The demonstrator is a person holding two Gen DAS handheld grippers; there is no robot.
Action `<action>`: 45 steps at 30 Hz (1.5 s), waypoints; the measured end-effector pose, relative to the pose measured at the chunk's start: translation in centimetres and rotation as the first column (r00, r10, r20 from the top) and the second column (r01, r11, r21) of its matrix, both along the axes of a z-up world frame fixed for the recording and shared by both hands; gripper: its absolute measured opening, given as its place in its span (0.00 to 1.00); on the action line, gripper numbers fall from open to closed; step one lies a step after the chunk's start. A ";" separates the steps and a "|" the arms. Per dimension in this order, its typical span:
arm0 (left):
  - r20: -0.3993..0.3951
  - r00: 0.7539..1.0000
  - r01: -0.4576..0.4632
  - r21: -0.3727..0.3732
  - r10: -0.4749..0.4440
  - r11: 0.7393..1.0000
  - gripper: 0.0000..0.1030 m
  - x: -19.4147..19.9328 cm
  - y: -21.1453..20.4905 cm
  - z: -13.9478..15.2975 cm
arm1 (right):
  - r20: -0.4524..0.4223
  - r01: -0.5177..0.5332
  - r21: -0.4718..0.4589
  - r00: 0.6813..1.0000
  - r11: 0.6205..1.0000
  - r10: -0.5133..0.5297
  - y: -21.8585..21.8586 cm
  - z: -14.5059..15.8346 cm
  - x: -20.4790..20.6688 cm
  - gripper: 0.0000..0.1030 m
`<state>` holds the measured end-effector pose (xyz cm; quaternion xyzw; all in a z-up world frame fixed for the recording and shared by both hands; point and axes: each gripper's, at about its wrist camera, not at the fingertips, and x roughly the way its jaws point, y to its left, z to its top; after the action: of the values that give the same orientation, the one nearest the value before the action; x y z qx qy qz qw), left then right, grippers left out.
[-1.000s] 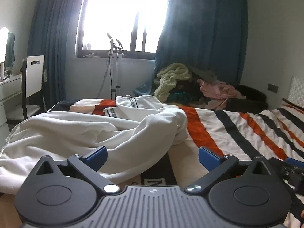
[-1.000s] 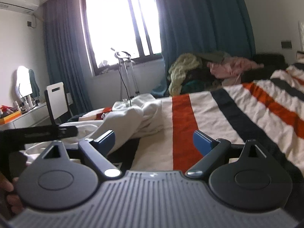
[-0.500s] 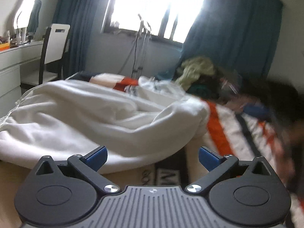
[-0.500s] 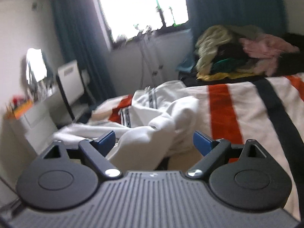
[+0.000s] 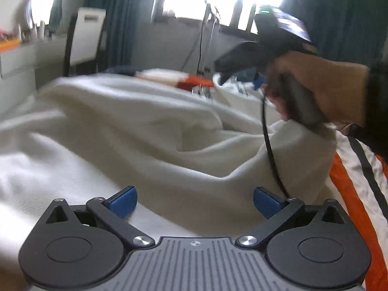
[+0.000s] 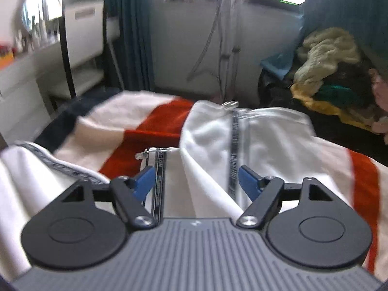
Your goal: Fold clothes
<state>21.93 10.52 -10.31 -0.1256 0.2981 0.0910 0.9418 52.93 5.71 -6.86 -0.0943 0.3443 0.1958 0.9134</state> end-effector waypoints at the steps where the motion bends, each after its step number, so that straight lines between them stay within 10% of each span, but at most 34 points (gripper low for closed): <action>1: -0.008 1.000 -0.003 -0.019 0.003 1.000 1.00 0.5 0.4 -0.5 | -0.009 -0.004 -0.053 1.000 0.999 0.003 1.2 -1.0 1.3 0.68; 6: 0.019 0.999 -0.036 -0.016 0.036 0.999 1.00 1.3 0.9 -1.8 | -0.010 0.086 -0.151 0.996 0.985 -0.088 2.4 -4.2 4.6 0.51; 10: 0.025 0.999 -0.029 -0.017 0.029 0.999 1.00 1.8 1.1 -1.9 | 0.017 0.094 -0.159 0.996 0.983 -0.093 1.5 -3.3 3.6 0.09; 19: 0.021 0.998 -0.066 0.005 0.066 0.998 1.00 1.0 1.8 -0.5 | 0.190 0.292 0.034 0.937 0.956 -0.293 -9.3 8.6 -4.3 0.08; 29: 0.027 0.994 -0.108 0.054 0.106 0.993 1.00 -2.4 0.7 2.9 | 0.170 0.545 0.430 0.734 0.720 -0.657 -33.4 14.6 -23.3 0.08; 34: 0.023 0.997 -0.073 0.010 0.073 0.997 1.00 -5.2 0.5 4.3 | -0.132 0.680 0.592 0.612 0.433 -0.780 -44.6 6.6 -32.2 0.09; 41: -0.047 0.999 -0.017 -0.135 0.011 0.991 1.00 -8.2 1.7 4.3 | -0.598 0.845 0.520 0.467 0.128 -0.651 -50.5 -7.1 -38.0 0.11; 45: -0.118 0.992 -0.075 -0.241 0.047 0.968 1.00 -9.0 3.8 3.7 | -0.618 0.812 0.567 0.528 0.135 -0.582 -50.6 -7.0 -38.1 0.44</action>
<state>12.96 14.33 -6.60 -0.2449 0.3551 0.0893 0.8977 14.80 -44.86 -13.82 0.5367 0.3238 -0.1128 0.7710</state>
